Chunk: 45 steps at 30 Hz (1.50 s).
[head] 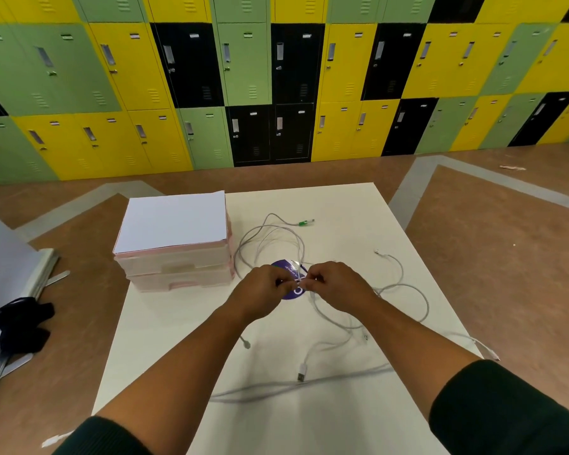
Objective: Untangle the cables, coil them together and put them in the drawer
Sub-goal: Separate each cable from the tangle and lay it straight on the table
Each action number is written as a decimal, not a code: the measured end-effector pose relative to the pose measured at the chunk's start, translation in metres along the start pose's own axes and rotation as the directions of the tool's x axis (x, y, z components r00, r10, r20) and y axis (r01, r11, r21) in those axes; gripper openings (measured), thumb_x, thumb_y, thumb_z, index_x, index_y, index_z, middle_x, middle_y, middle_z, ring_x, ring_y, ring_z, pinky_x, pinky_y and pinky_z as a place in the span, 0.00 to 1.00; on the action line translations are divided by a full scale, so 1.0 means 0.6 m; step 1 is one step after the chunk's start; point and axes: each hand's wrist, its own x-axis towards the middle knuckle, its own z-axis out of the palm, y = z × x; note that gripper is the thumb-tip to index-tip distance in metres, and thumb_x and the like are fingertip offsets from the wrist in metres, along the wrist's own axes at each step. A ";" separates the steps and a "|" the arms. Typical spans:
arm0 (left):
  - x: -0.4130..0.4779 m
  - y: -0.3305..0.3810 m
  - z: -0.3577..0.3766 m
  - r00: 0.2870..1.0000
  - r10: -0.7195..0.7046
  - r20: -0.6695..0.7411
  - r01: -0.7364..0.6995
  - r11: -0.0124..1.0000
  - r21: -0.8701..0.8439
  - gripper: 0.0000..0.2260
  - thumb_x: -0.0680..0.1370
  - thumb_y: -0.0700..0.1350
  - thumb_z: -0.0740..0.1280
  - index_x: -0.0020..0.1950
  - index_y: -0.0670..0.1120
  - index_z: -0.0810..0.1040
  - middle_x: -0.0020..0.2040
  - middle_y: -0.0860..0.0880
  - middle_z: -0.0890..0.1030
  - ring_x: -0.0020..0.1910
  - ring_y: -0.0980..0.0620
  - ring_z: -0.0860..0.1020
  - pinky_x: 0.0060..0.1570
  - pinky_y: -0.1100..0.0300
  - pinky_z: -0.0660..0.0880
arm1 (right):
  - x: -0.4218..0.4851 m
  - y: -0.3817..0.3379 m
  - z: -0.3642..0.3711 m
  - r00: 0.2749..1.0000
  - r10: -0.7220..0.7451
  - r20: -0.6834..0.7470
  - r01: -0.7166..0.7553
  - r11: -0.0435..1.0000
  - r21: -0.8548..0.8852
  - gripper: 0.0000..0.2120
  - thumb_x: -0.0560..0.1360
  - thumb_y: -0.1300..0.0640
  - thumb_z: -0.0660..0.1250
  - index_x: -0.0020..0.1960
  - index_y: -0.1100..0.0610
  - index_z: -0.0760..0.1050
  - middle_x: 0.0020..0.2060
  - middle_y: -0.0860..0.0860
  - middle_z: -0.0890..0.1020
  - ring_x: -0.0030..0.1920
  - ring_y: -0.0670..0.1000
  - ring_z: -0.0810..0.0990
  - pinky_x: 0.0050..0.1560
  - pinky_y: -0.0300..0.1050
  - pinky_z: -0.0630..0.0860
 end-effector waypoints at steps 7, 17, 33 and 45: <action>-0.013 -0.024 -0.010 1.000 -0.024 0.015 0.025 0.999 -0.026 0.10 0.81 0.50 0.66 0.56 0.51 0.85 0.47 0.51 0.84 0.43 0.54 0.77 0.37 0.64 0.68 | 0.004 -0.016 0.012 0.999 -0.026 0.036 0.026 1.000 -0.003 0.07 0.78 0.49 0.66 0.42 0.48 0.78 0.31 0.43 0.75 0.34 0.44 0.73 0.33 0.41 0.65; -0.061 -0.080 -0.057 0.999 -0.031 -0.029 0.039 0.932 0.360 0.10 0.81 0.52 0.64 0.54 0.53 0.85 0.47 0.50 0.84 0.40 0.53 0.74 0.38 0.60 0.67 | 0.014 -0.066 0.067 0.963 -0.144 0.226 0.165 0.983 -0.076 0.10 0.81 0.51 0.62 0.53 0.49 0.82 0.35 0.41 0.76 0.41 0.45 0.75 0.37 0.38 0.67; -0.122 -0.169 0.027 0.985 -0.140 -0.100 0.160 0.958 0.238 0.10 0.83 0.52 0.58 0.52 0.55 0.78 0.50 0.55 0.82 0.44 0.53 0.76 0.41 0.58 0.68 | 0.018 -0.075 0.142 0.937 -0.084 0.340 0.162 0.964 -0.210 0.10 0.81 0.51 0.63 0.54 0.52 0.82 0.36 0.44 0.77 0.37 0.46 0.76 0.36 0.41 0.69; -0.109 -0.166 0.070 0.975 -0.133 -0.177 0.150 0.985 0.087 0.09 0.84 0.53 0.55 0.56 0.53 0.73 0.47 0.53 0.82 0.44 0.48 0.79 0.43 0.53 0.73 | 0.030 -0.064 0.130 0.986 0.001 0.169 0.032 0.980 -0.194 0.08 0.80 0.52 0.62 0.51 0.49 0.80 0.44 0.46 0.83 0.46 0.49 0.80 0.48 0.48 0.77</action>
